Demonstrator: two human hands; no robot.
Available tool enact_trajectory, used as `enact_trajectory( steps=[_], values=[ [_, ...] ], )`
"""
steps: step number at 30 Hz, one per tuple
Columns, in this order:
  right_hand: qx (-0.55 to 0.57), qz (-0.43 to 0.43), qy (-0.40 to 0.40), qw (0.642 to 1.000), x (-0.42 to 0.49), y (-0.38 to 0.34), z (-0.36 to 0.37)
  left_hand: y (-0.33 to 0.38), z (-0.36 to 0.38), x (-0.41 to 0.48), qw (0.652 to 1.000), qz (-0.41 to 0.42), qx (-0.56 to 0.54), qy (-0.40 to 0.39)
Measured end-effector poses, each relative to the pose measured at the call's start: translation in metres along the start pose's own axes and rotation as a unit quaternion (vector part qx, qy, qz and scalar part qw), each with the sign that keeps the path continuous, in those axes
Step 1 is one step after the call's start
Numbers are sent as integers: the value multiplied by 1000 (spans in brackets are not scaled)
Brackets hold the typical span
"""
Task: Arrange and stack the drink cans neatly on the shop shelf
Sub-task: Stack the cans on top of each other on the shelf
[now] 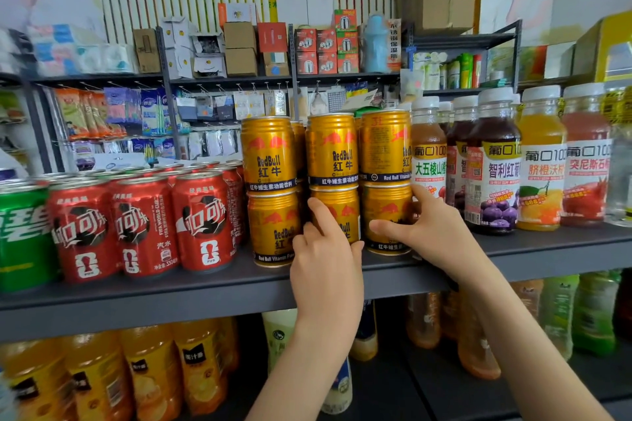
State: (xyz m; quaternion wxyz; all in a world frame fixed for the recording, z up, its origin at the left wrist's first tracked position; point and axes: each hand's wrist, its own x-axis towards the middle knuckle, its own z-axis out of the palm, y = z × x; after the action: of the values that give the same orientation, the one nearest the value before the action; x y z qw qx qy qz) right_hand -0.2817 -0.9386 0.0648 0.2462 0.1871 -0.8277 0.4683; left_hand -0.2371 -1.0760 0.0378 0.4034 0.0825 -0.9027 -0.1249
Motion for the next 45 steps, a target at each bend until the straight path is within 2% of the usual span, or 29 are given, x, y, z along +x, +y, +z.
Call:
enact_trajectory(
  steps=[4, 7, 10, 18, 20, 23, 25, 27, 30, 33, 35, 41, 45],
  values=[
    [3, -3, 7, 1000, 1, 1, 3, 3, -5, 3, 999, -4, -45, -8],
    [12, -4, -7, 1000, 2, 3, 1, 2, -3, 5, 998, 7, -63, 13],
    [26, -1, -26, 999, 3, 4, -1, 2, -3, 5, 997, 8, -81, 2],
    [44, 5, -34, 998, 3, 9, 0, 6, -11, 3, 997, 10, -76, -17],
    [40, 7, -34, 999, 2, 10, 1, 0, -21, -4, 996, 28, -87, 15],
    [37, -1, -21, 999, -2, 8, 1, -19, -35, -14, 980, 67, -142, 126],
    [43, -13, -7, 999, -4, 4, -2, -36, -42, -13, 967, 41, -159, 193],
    [39, -31, 11, 999, -8, 0, -3, -51, -46, -8, 966, -5, -145, 212],
    [29, -47, 37, 998, -11, -4, 0, -60, -45, -1, 981, -45, -101, 160],
    [33, -34, 36, 998, -10, -6, 4, -60, -43, 4, 989, -72, -112, 70],
    [36, -20, 26, 999, -8, -6, 4, -60, -42, 8, 990, -74, -118, 37],
    [16, 0, 17, 1000, -5, -5, 5, -63, -41, 19, 990, -81, -114, -6],
    [6, 7, 18, 1000, -4, -6, 5, -66, -40, 24, 984, -81, -157, -35]
  ],
)
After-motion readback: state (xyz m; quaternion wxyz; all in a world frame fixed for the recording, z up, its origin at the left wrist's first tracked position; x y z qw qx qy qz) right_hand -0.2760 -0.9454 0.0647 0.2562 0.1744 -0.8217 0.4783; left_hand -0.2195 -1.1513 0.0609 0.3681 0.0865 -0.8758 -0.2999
